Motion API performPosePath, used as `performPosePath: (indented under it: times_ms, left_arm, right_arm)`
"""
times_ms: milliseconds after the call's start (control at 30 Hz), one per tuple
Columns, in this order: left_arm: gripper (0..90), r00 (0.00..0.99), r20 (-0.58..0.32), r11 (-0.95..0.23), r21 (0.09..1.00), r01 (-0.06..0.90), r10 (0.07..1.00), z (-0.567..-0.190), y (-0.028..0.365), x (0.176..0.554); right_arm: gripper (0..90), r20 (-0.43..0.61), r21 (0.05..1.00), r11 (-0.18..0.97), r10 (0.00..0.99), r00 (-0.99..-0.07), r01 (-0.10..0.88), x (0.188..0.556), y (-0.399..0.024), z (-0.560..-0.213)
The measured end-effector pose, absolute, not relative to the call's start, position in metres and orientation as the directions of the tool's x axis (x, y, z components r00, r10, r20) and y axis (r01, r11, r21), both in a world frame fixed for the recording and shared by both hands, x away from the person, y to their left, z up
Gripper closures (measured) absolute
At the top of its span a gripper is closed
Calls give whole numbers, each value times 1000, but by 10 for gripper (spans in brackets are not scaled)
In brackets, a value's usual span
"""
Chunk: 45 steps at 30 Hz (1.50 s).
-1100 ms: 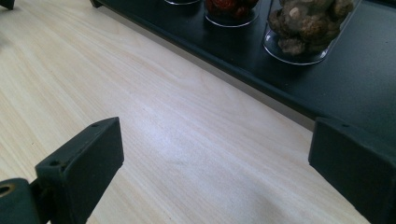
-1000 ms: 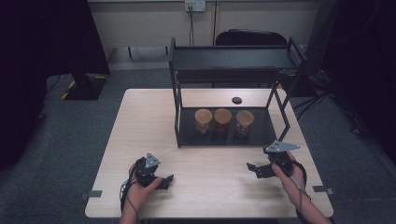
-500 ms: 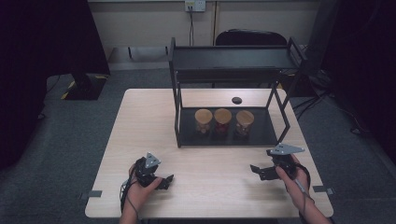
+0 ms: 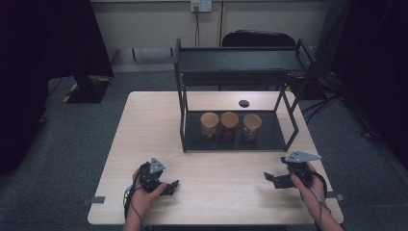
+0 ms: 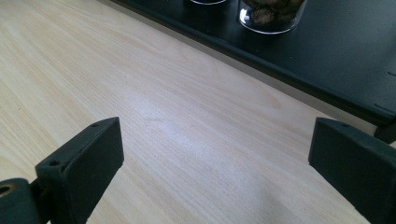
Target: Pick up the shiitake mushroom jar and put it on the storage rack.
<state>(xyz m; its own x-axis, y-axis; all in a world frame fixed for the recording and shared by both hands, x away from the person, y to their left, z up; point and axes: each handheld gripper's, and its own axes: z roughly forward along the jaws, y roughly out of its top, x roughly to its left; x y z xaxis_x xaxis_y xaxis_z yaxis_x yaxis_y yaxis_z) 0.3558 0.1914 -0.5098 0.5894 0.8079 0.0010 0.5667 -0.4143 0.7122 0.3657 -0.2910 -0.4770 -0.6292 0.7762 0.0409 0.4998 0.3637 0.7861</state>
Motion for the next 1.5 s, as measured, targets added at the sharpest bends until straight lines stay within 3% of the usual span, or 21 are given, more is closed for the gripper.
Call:
performPosePath:
  times_ms: [1500]
  left_arm:
    - [3, 590, 1, -415, 712, 567, 808, -510, 191, 356]
  right_arm:
    - [25, 24, 772, 386, 775, -631, 504, 350, -322, -484]
